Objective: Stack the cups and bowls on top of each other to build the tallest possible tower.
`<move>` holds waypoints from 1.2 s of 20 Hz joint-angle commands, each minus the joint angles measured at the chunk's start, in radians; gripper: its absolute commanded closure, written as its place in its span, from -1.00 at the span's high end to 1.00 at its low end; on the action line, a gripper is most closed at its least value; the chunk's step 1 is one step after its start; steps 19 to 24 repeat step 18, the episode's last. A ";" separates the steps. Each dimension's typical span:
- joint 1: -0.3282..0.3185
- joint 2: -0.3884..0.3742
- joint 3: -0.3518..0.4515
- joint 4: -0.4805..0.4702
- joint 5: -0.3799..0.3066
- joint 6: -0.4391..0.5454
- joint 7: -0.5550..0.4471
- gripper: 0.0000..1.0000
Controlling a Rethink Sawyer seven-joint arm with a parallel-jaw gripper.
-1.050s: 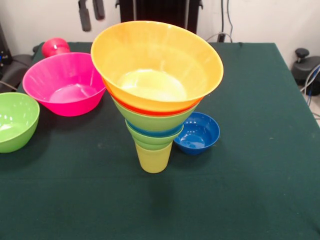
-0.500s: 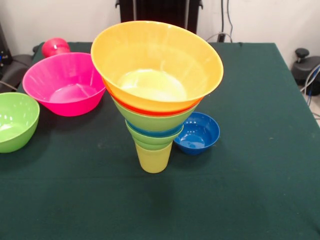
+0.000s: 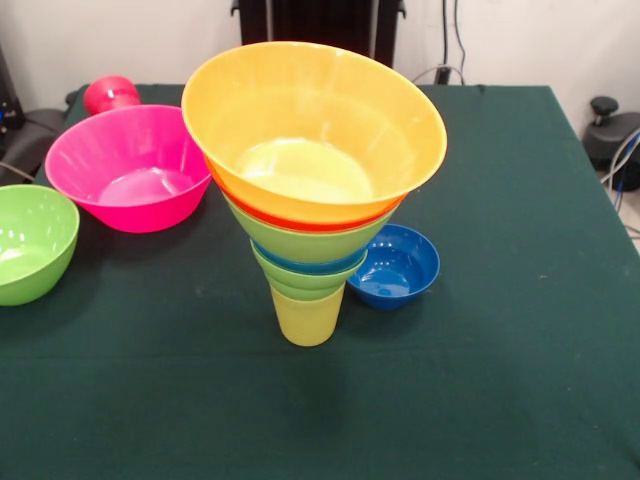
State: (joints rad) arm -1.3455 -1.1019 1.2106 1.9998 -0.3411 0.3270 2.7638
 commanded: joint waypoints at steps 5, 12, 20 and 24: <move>0.060 0.100 -0.025 -0.177 -0.067 0.247 -0.311 1.00; 0.033 0.040 0.001 -0.260 -0.025 0.377 -0.342 1.00; 0.015 0.023 0.026 -0.265 -0.019 0.408 -0.340 1.00; 0.015 0.023 0.026 -0.265 -0.019 0.408 -0.340 1.00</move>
